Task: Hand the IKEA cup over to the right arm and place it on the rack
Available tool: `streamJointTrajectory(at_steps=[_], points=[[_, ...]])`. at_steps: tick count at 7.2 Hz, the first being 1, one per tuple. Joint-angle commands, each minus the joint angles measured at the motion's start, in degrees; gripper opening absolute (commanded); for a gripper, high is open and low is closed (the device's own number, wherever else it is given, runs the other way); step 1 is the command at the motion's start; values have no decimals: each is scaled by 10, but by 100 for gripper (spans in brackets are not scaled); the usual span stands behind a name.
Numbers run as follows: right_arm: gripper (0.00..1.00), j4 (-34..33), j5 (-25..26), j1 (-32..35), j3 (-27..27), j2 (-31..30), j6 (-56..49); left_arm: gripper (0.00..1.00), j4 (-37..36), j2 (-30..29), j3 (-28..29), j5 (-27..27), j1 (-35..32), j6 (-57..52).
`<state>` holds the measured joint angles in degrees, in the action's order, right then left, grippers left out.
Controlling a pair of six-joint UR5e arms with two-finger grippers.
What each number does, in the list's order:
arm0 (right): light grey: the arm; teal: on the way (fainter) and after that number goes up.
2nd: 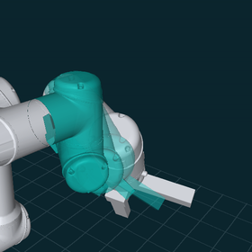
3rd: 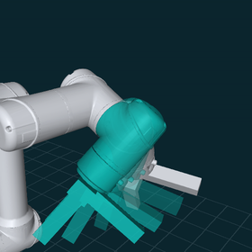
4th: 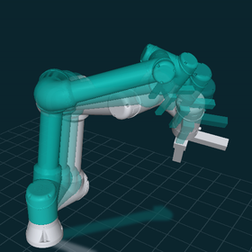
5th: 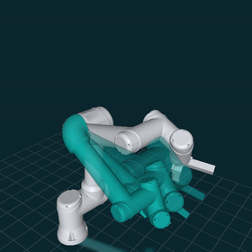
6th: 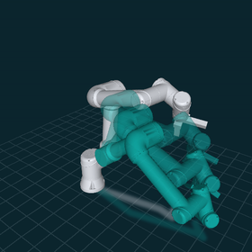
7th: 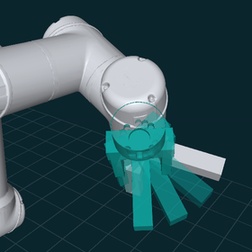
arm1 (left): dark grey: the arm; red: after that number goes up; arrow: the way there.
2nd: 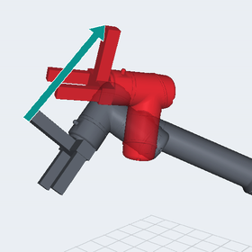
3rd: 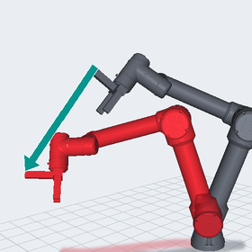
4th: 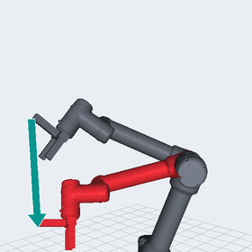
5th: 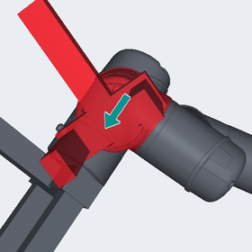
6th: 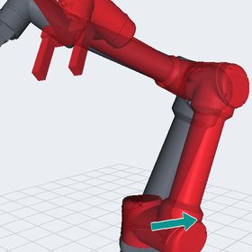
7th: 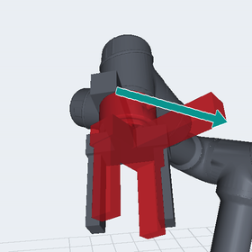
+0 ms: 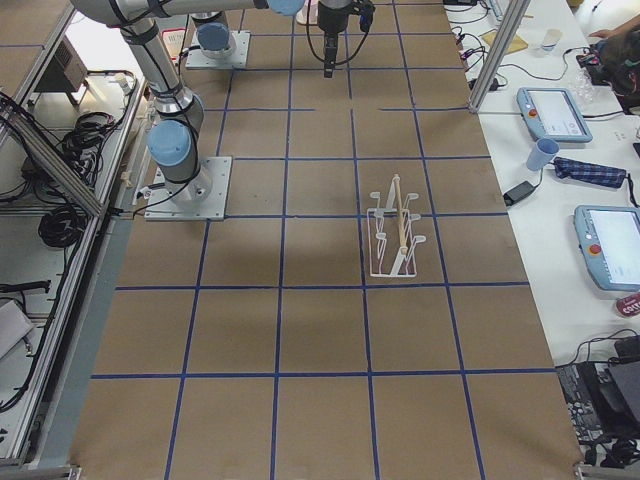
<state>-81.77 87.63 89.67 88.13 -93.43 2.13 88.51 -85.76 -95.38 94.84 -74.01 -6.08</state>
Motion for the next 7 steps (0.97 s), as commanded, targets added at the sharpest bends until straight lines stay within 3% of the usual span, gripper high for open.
streamJointTrajectory(at_steps=[1, 4, 6, 7], points=[[100, -1, -53, 1, 0, 3, 1, 100, -2, -20, -11, 0, 110, -82], [100, -6, -72, -2, 1, 7, 13, 100, -95, -68, -11, 0, 217, -321], [100, -6, -180, -3, -5, 10, 13, 100, -177, -120, -9, -8, 317, -493], [100, -7, -231, -5, -9, 9, 13, 100, -216, -153, -5, -9, 341, -517]])
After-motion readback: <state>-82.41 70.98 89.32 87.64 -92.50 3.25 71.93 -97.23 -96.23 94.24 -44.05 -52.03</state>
